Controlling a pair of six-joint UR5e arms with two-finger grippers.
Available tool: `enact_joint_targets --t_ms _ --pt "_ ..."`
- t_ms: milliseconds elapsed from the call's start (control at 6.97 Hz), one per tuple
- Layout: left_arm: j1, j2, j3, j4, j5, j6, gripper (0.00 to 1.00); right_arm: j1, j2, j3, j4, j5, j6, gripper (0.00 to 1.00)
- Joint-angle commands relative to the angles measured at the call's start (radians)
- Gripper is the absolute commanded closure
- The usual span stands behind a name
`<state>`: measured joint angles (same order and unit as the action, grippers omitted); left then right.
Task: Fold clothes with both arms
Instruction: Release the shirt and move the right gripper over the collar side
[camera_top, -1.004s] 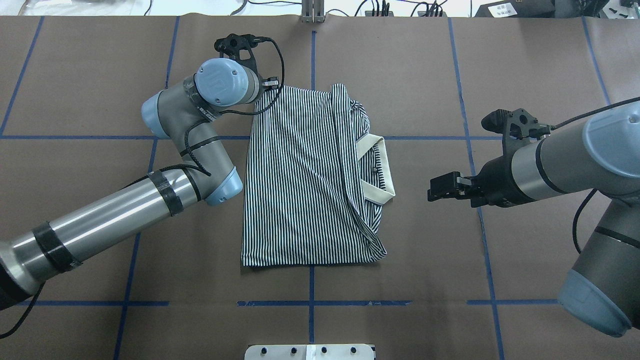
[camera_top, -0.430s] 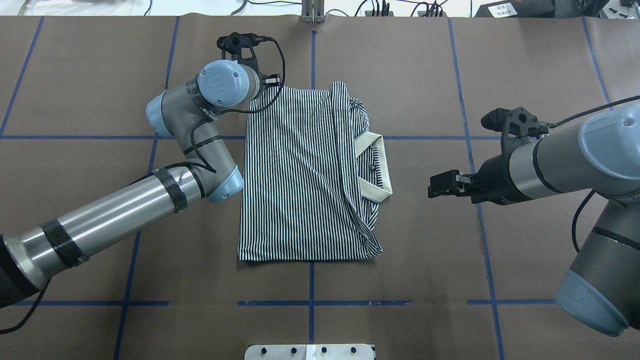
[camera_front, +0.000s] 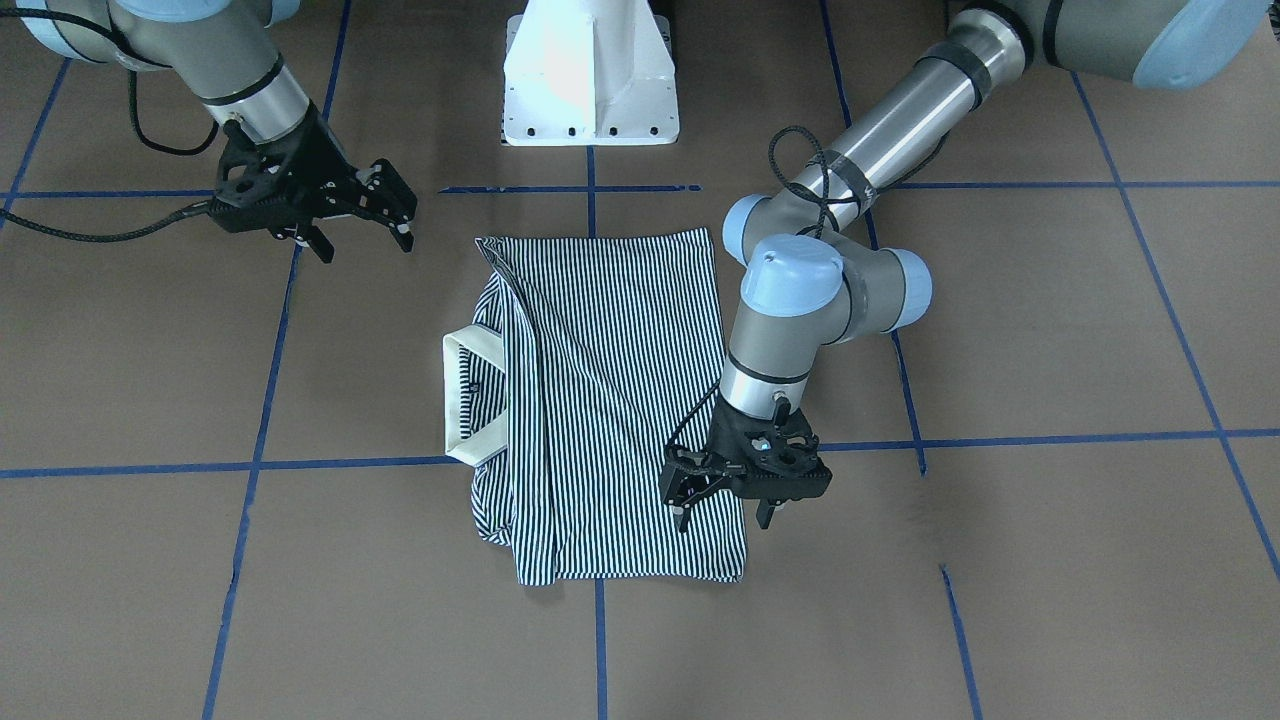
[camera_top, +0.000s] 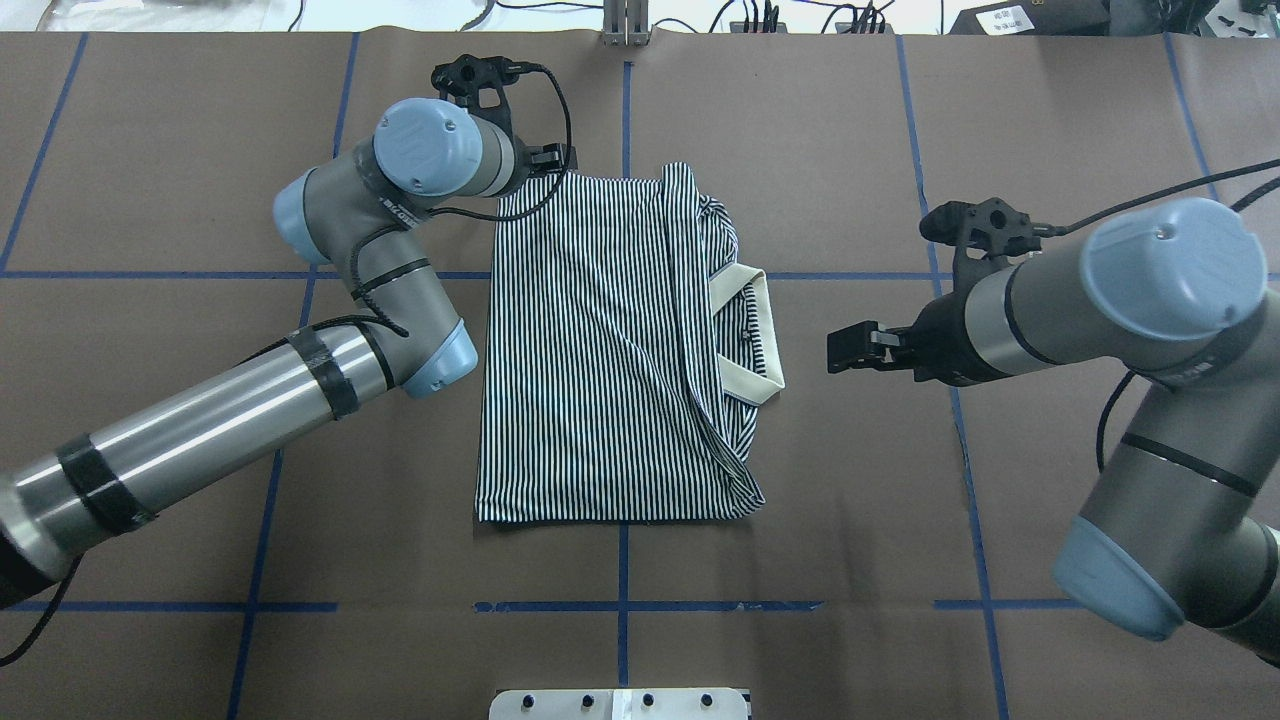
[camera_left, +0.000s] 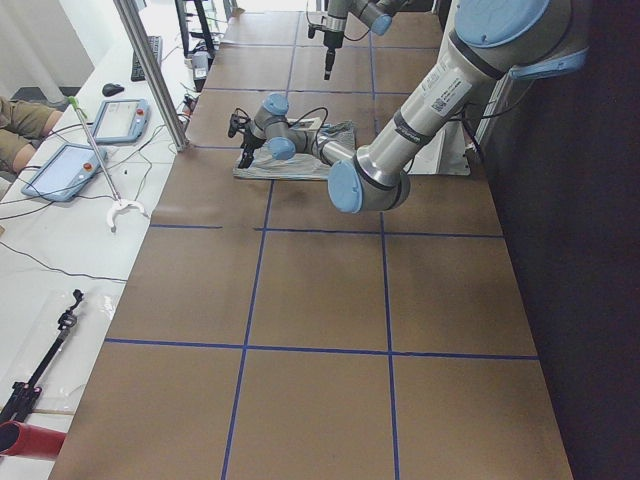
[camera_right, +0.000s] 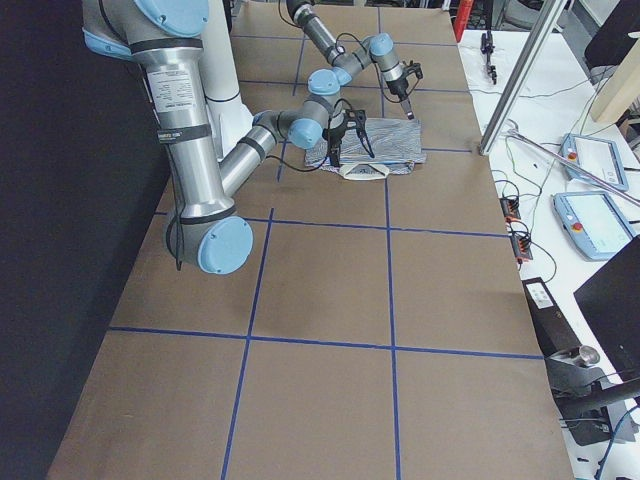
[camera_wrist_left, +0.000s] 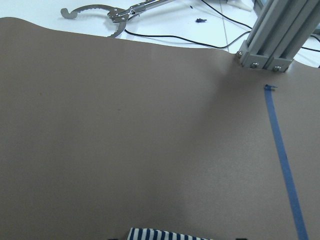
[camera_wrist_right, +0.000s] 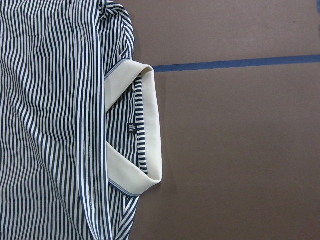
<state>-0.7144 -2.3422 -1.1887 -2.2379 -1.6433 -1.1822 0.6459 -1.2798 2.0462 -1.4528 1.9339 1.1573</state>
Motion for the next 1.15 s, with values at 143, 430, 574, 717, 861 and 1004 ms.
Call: enact_joint_targets --t_ms 143,430,574,717,861,1004 --pt "-0.004 0.184 -0.416 0.319 -0.095 0.155 0.0 -0.052 0.222 -0.11 -0.285 -0.033 -0.119 0.0" --pt "-0.045 0.201 -0.471 0.401 -0.24 0.209 0.0 -0.115 0.252 -0.141 -0.319 -0.042 -0.119 0.0" --pt "-0.043 0.29 -0.568 0.411 -0.234 0.251 0.0 -0.176 0.275 -0.155 -0.32 -0.082 -0.117 0.0" --pt "-0.045 0.357 -0.674 0.412 -0.239 0.231 0.0 -0.211 0.28 -0.196 -0.305 -0.113 -0.131 0.0" --pt "-0.043 0.382 -0.713 0.414 -0.24 0.195 0.0 -0.241 0.281 -0.231 -0.278 -0.116 -0.125 0.0" --pt "-0.042 0.38 -0.716 0.414 -0.242 0.178 0.0 -0.242 0.284 -0.271 -0.265 -0.118 -0.134 0.0"
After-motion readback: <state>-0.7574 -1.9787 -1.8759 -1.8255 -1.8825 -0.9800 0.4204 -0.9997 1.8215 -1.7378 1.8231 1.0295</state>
